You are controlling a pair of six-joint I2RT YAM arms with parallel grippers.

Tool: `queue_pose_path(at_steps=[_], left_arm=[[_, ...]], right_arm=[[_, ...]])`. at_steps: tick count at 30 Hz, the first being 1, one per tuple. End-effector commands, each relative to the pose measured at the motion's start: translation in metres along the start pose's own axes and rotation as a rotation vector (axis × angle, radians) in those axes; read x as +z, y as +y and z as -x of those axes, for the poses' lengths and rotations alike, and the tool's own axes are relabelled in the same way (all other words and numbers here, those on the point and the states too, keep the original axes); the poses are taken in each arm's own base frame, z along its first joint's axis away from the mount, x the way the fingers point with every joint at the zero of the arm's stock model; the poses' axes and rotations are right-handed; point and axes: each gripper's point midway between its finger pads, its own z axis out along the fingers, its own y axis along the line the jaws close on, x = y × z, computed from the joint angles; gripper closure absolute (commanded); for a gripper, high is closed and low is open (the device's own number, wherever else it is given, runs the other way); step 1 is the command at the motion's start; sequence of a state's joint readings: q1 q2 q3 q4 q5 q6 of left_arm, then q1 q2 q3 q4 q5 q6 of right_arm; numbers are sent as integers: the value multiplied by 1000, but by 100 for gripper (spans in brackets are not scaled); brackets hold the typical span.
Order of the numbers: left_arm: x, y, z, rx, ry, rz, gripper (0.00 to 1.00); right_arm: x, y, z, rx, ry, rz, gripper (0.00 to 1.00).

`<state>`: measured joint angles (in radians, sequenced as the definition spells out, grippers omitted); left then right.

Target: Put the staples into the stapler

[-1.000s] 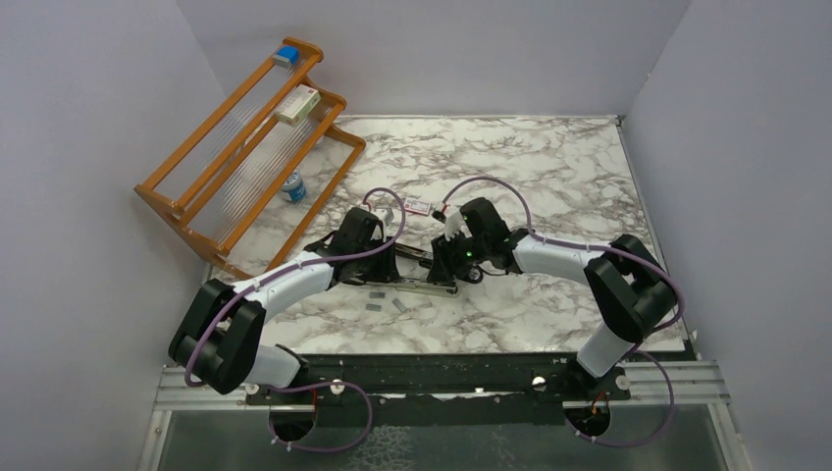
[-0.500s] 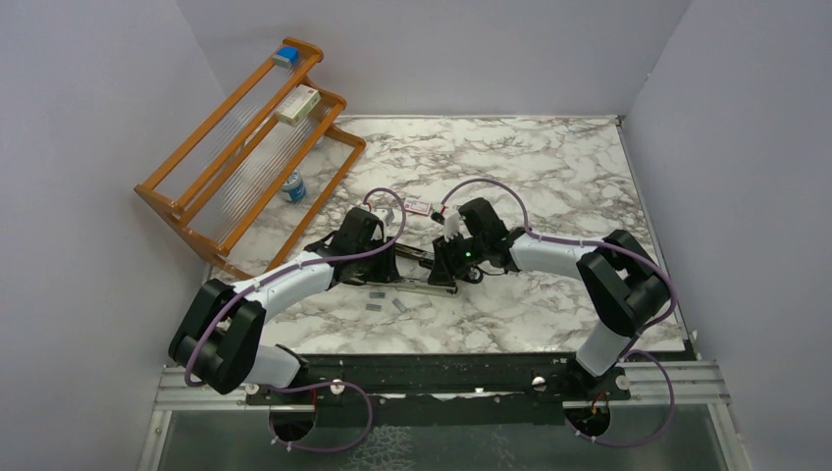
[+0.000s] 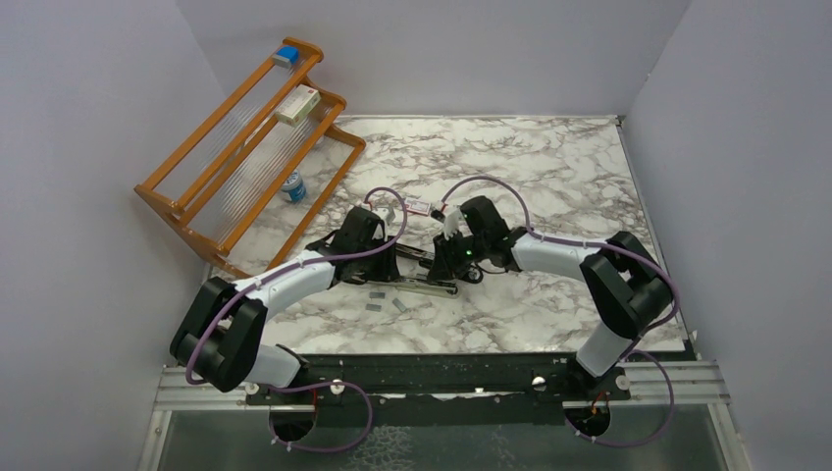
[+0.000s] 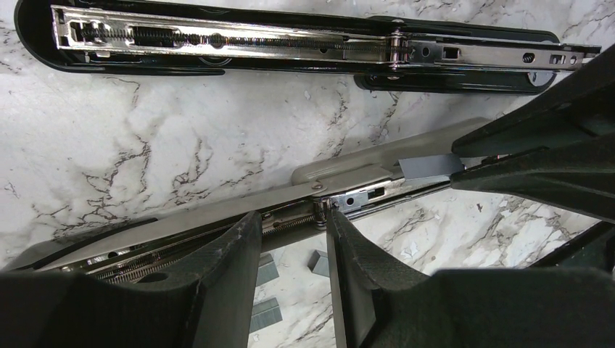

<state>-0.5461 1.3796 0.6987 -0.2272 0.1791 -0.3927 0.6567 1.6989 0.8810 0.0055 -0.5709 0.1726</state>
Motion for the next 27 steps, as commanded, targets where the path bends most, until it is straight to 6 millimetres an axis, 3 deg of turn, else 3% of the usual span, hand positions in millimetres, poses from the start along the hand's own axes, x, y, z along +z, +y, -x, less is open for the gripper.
queue_pose_path(at_steps=[1,12,18,27], left_arm=[[4,9,-5,16,28,52,59],[3,12,-4,21,29,67,59],[4,12,-4,20,32,70,59],[2,12,-3,31,34,69,59]], right_arm=[[-13,10,22,-82,-83,19,80],[-35,13,21,-254,-194,-54,82],[-37,22,21,-444,-222,-134,83],[-36,27,27,-583,-239,-215,85]])
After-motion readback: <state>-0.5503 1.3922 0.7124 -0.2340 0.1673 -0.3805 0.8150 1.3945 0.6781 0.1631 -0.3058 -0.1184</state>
